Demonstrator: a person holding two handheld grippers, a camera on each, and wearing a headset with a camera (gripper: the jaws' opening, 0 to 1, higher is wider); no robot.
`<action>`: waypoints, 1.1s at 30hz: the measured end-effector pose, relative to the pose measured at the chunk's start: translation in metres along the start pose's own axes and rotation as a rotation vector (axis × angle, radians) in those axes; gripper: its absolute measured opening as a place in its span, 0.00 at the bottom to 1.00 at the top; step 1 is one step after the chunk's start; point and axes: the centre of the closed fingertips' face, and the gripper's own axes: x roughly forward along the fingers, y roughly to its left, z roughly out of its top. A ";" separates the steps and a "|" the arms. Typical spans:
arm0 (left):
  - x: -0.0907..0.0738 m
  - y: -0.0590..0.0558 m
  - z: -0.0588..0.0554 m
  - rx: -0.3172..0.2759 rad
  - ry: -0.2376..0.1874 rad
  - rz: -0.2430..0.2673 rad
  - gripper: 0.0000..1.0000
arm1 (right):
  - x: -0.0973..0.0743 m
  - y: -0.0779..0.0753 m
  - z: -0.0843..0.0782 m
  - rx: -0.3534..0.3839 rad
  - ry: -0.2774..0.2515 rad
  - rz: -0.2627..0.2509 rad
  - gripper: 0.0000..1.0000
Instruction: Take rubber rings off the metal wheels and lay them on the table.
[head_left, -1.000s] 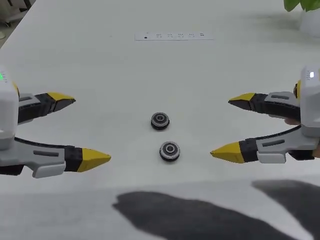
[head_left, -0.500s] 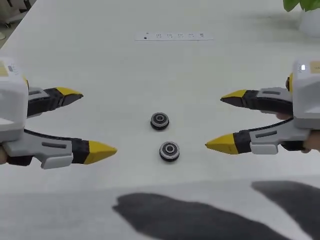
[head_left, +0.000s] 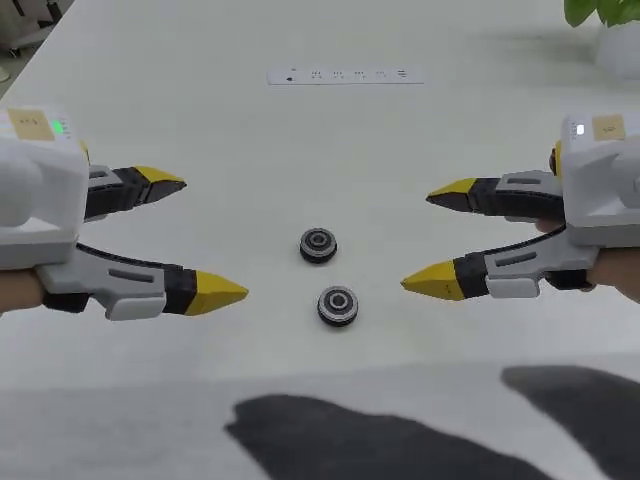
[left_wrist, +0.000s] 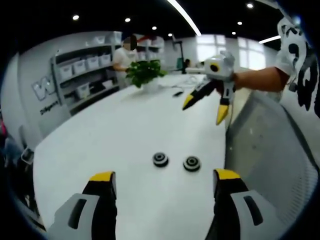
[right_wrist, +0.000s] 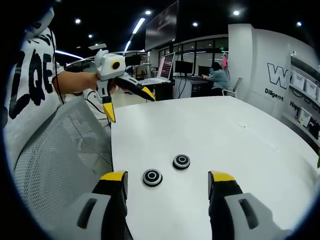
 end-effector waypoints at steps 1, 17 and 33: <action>0.001 0.000 0.000 0.001 0.000 0.000 0.81 | 0.001 0.000 -0.001 -0.001 0.004 0.004 0.61; 0.021 -0.002 -0.001 0.002 0.018 -0.044 0.78 | 0.019 0.001 -0.009 -0.040 0.038 0.056 0.59; 0.039 -0.005 -0.003 0.020 0.038 -0.080 0.78 | 0.030 0.004 -0.013 -0.035 0.044 0.092 0.57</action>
